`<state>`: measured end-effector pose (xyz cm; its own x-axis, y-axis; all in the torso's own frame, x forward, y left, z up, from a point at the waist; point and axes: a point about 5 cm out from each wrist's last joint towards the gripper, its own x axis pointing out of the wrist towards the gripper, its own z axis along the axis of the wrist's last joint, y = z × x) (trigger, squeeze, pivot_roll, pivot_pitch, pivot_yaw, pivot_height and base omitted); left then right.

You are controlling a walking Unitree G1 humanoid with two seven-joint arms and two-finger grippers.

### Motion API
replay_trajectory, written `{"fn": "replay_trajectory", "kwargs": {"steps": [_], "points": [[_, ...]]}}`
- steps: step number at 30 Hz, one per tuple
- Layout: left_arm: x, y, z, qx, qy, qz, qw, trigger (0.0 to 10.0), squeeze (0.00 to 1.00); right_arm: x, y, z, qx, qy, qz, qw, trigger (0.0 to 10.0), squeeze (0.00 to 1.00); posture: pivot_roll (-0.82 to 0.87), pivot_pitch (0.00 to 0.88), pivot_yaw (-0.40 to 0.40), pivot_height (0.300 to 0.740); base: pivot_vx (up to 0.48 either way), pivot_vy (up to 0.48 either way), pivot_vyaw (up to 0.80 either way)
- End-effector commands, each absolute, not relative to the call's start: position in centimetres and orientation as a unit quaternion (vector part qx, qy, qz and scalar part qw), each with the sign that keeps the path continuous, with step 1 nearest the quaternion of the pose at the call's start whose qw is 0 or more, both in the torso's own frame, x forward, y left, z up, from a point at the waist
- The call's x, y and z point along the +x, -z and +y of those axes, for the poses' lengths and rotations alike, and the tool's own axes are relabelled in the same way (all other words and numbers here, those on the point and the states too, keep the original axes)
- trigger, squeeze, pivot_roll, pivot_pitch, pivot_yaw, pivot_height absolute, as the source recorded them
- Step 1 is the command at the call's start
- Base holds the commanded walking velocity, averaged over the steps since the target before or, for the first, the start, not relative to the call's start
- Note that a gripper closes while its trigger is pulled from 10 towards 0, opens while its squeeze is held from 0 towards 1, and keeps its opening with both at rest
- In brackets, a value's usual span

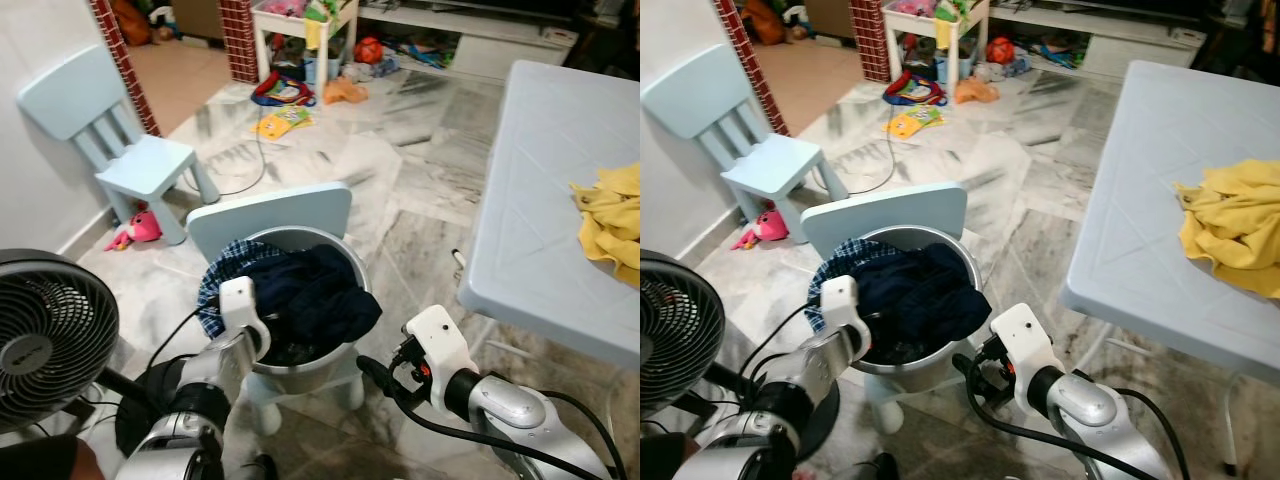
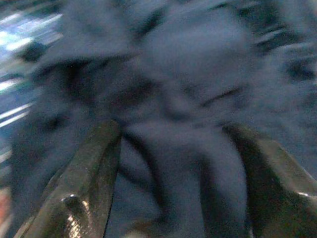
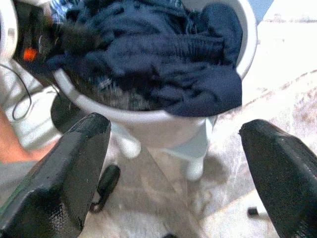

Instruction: Hang hanger

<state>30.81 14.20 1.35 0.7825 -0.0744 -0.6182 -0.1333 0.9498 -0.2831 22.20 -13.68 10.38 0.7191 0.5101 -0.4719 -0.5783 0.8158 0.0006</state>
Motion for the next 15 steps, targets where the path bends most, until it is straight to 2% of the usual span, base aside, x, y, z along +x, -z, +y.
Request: {"fn": "replay_trajectory", "kwargs": {"steps": [1,2,3,4,9,11,12,13,14,15], "points": [[30.8,-1.5,14.7,-0.151,-0.026,0.326,0.933,0.0,0.00,22.5,-10.7,-13.5,-0.062,-0.295,0.225,0.927,10.0,0.00,-0.16,0.159,0.003,0.740,0.000,0.000,0.00],[30.8,-1.6,14.9,-0.150,-0.029,0.318,0.936,2.6,0.00,22.9,-11.0,-13.3,-0.053,-0.291,0.210,0.932,10.0,0.00,-0.16,0.152,0.003,0.740,0.000,0.000,0.00],[30.8,-1.6,14.9,-0.150,-0.029,0.318,0.936,2.6,0.00,22.9,-11.0,-13.3,-0.053,-0.291,0.210,0.932,10.0,0.00,-0.16,0.152,0.003,0.740,0.000,0.000,0.00],[30.5,-1.6,15.4,-0.142,-0.037,0.317,0.937,10.0,0.00,23.8,-11.6,-13.1,-0.044,-0.281,0.185,0.941,10.0,0.00,-0.15,0.141,0.002,0.740,0.000,0.000,0.00],[30.1,-1.7,15.7,-0.142,-0.048,0.313,0.938,10.0,0.00,25.1,-12.4,-13.0,-0.034,-0.268,0.160,0.949,10.0,0.00,-0.15,0.129,0.002,0.740,0.000,0.000,0.00],[30.0,-1.9,15.7,-0.147,-0.047,0.306,0.939,9.6,0.00,25.4,-12.5,-13.0,-0.030,-0.258,0.157,0.953,10.0,0.00,-0.14,0.126,0.002,0.740,0.000,0.000,0.00],[29.9,-2.1,15.6,-0.144,-0.043,0.303,0.941,2.9,0.00,25.5,-12.6,-13.0,-0.028,-0.256,0.153,0.954,10.0,0.00,-0.14,0.124,0.003,0.740,0.000,0.000,0.00],[29.8,-2.1,15.6,-0.141,-0.040,0.301,0.942,2.9,0.00,25.6,-12.7,-12.9,-0.027,-0.255,0.150,0.955,10.0,0.00,-0.14,0.123,0.003,0.740,0.000,0.000,0.00],[29.5,-2.6,15.5,-0.137,-0.035,0.289,0.947,0.0,0.00,25.8,-12.7,-12.9,-0.028,-0.250,0.147,0.957,10.0,0.00,-0.14,0.120,0.003,0.740,0.000,0.000,0.00],[29.4,-2.7,15.5,-0.137,-0.034,0.286,0.948,0.0,0.00,25.9,-12.7,-12.9,-0.028,-0.249,0.146,0.957,10.0,0.00,-0.14,0.120,0.003,0.740,0.000,0.000,0.00]]}}
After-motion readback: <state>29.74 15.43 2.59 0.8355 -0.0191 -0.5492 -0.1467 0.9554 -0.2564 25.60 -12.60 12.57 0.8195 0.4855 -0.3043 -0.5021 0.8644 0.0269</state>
